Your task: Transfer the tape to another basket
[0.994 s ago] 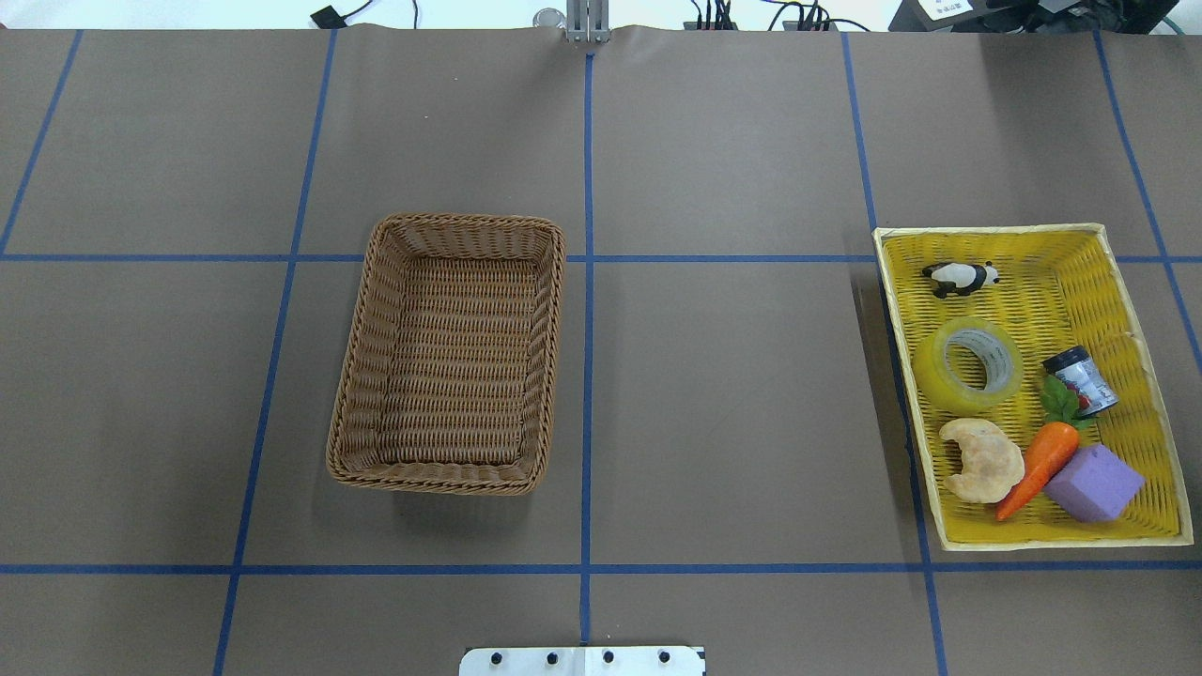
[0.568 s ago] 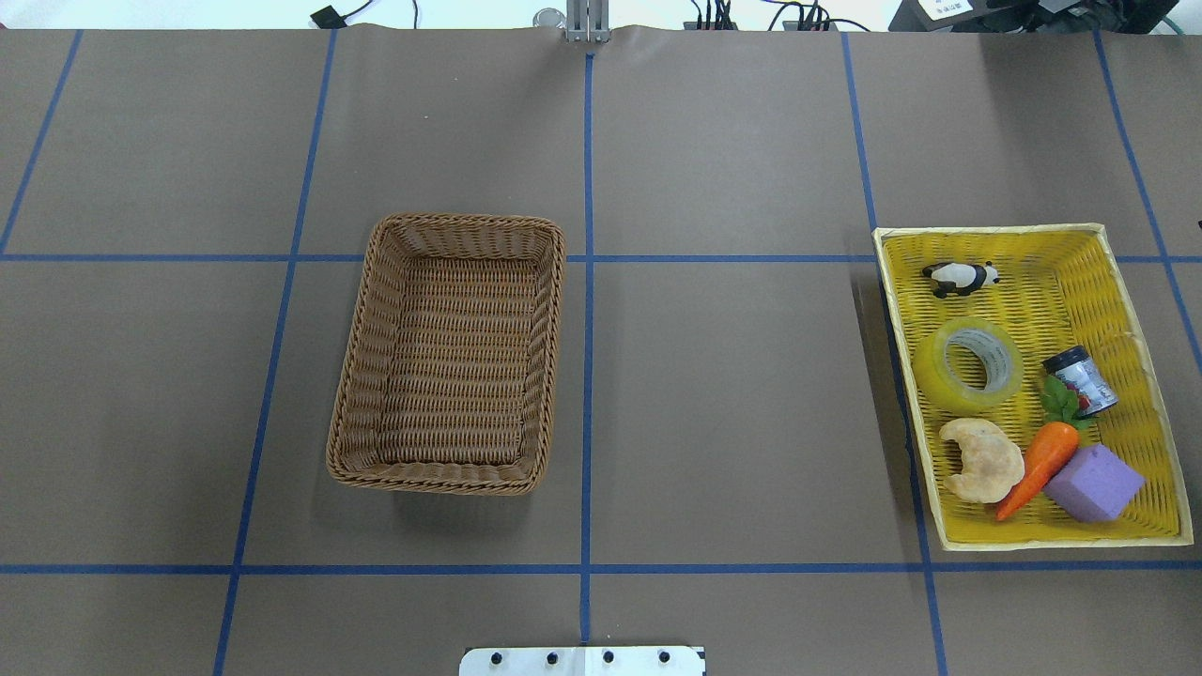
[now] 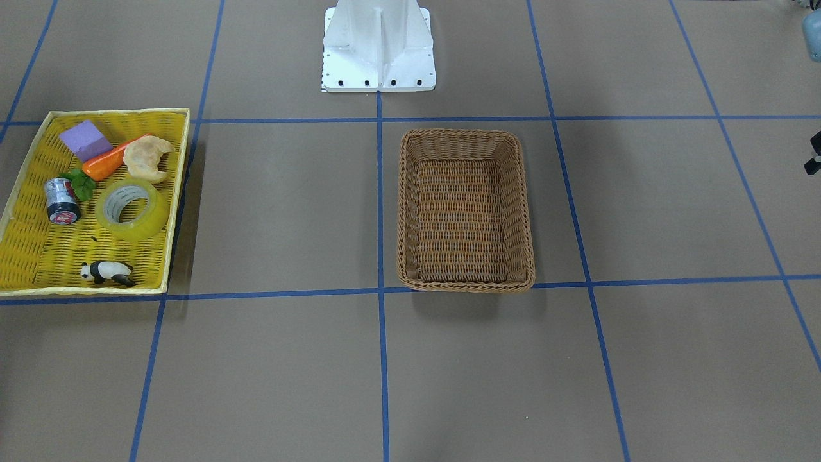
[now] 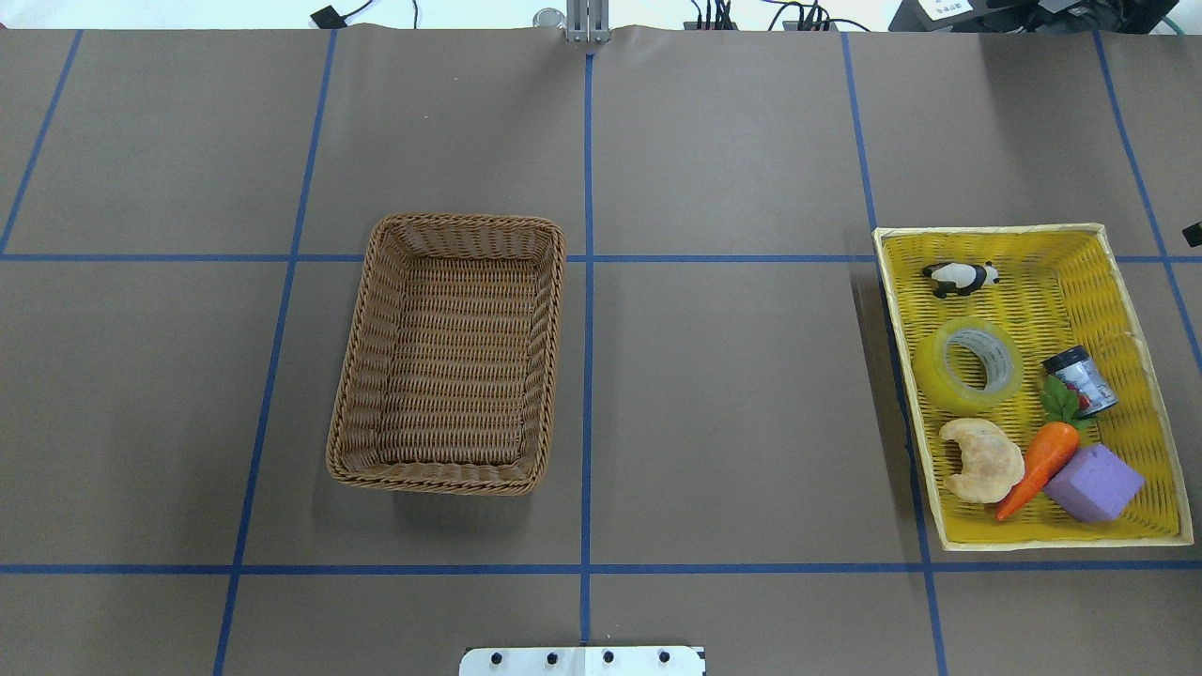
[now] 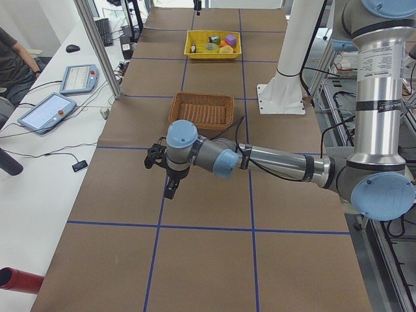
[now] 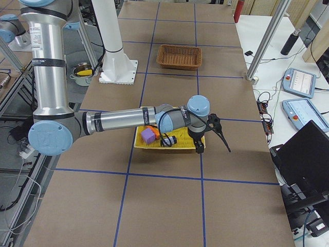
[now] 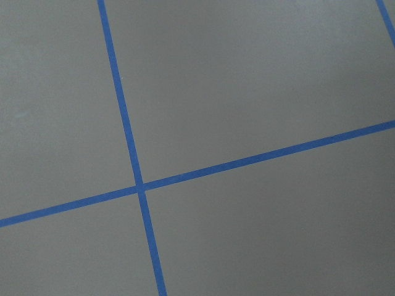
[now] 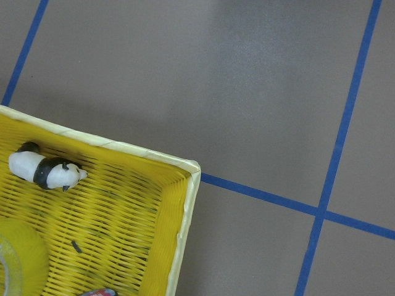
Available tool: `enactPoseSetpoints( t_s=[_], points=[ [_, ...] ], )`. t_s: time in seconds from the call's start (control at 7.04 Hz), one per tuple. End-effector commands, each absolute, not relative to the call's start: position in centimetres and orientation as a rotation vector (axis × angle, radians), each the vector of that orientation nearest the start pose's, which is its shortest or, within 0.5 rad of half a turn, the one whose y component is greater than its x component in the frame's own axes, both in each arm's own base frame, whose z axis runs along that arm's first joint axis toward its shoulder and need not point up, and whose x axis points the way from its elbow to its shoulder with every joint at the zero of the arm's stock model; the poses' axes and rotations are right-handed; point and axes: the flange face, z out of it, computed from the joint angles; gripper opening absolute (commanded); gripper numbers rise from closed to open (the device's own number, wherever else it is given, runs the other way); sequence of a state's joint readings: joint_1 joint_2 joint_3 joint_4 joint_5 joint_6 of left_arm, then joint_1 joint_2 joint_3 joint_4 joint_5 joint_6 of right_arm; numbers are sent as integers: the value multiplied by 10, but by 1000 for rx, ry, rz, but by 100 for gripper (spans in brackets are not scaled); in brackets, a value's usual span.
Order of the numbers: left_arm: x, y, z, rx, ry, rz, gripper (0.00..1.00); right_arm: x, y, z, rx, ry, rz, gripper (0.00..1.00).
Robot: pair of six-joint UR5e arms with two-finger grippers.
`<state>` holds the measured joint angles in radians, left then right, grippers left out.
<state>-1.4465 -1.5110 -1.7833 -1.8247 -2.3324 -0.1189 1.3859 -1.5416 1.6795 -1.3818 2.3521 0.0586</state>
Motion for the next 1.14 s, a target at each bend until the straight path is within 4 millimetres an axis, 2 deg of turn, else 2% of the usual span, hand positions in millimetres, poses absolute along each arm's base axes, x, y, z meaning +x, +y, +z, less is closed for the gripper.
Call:
enactPoseSetpoints(
  t_s=[0.0,0.28,0.43,0.57,0.71,0.99],
  points=[
    [-4,-487,555,292,791,160,99,-42,-519,567,209,-814,-264,100],
    [-3,-487,556,296,792,168,99,-52,-521,561,206,-822,-269,100],
    [-4,-487,557,293,791,163,99,-69,-519,554,201,-825,-295,100],
    [-3,-487,557,292,793,161,98,-101,-513,547,214,-836,-368,100],
    [-3,-487,557,290,793,159,98,-114,-511,536,252,-853,-366,100],
    [-3,-487,557,291,794,159,99,-182,-488,515,255,-839,-426,100]
  ],
)
